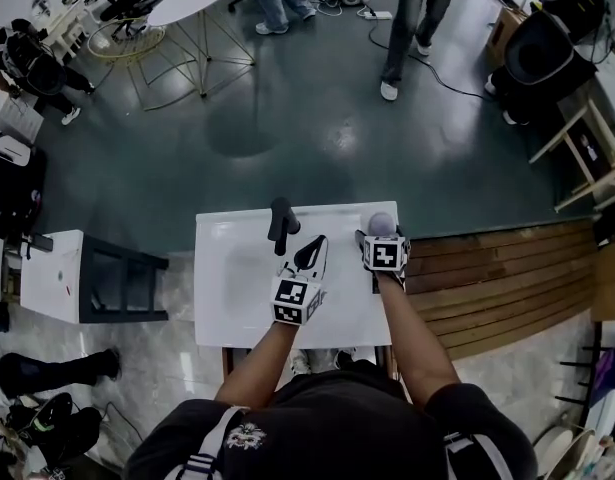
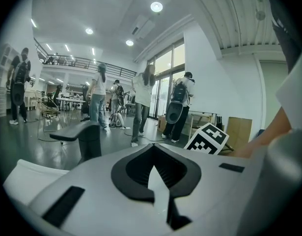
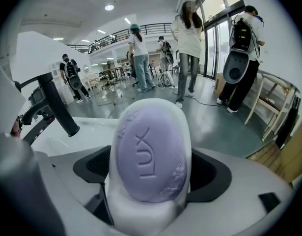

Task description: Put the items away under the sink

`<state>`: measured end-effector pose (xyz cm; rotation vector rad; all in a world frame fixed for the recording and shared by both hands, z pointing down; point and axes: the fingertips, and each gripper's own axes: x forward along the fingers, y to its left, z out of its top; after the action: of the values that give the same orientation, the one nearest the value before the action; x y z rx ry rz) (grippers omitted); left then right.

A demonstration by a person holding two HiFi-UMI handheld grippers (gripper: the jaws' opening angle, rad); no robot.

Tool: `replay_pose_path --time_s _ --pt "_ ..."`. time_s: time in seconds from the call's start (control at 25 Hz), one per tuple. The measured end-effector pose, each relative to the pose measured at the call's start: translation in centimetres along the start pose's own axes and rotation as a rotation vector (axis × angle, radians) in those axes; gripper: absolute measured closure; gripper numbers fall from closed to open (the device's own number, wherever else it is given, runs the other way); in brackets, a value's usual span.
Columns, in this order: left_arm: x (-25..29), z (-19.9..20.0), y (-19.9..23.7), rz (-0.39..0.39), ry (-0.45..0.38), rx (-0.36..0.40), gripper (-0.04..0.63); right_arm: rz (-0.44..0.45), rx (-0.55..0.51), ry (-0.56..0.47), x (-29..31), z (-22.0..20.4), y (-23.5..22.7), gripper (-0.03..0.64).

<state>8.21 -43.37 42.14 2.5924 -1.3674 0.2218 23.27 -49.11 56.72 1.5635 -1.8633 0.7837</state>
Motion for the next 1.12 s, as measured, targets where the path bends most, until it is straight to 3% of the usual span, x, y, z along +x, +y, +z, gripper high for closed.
replay_pose_path --time_s 0.56,1.12 --pt "-0.8 -0.9 0.8 0.004 0.014 -0.005 0.595 0.023 -0.029 -0.056 -0.4 1.3 0.5 0.149" --pt "-5.1 -0.4 0.6 -0.021 -0.017 0.007 0.595 0.057 -0.038 -0.122 -6.4 1.2 4.2 0.149"
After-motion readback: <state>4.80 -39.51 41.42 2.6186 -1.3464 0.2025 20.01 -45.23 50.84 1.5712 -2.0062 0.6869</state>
